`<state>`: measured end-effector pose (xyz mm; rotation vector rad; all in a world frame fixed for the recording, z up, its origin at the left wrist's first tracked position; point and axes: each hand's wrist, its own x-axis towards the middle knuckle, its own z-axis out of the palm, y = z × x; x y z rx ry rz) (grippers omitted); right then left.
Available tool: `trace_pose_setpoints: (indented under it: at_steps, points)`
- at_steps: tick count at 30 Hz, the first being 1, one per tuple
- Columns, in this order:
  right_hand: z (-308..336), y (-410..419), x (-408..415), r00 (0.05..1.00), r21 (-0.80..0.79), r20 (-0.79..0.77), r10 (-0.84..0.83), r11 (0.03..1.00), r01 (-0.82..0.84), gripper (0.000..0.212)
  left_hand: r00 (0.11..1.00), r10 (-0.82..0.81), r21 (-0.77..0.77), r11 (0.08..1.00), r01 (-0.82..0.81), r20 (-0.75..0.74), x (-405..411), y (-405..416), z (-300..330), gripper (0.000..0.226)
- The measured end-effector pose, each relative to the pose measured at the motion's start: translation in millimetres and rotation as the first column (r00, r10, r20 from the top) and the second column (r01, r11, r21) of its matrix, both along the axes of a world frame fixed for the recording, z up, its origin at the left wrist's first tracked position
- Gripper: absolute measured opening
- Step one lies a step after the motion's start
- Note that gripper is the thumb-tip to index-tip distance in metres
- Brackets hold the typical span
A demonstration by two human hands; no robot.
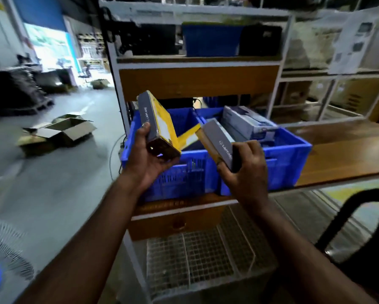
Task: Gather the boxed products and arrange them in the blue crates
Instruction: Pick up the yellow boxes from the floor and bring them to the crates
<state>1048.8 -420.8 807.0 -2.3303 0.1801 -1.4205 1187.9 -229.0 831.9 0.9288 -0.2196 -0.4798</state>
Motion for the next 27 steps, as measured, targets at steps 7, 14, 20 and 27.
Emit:
trace_pose_setpoints:
  at_steps: [7, 14, 20, 27]
  points:
    - [30, -27, 98, 0.996, -0.119, -0.017, 0.091, 0.989, -0.092, 0.037, 0.982, -0.095, -0.087, 0.993, 0.082, -0.161, 77, -22, 10, 0.065]
    - [29, -27, 194, 0.998, -0.306, -0.058, -0.004, 0.952, -0.014, 0.031, 0.942, -0.013, -0.067, 0.998, -0.010, -0.336, 144, -35, -3, 0.063]
    - [13, -12, 261, 0.970, -0.419, -0.200, -0.139, 0.907, 0.043, 0.029, 0.949, 0.126, 0.218, 0.974, -0.063, -0.290, 187, -44, -16, 0.061]
    - [-15, -15, 292, 0.804, -0.366, -0.568, -0.175, 0.929, -0.057, 0.069, 0.819, 0.389, 0.756, 0.349, -0.554, 0.420, 215, -45, -45, 0.064]
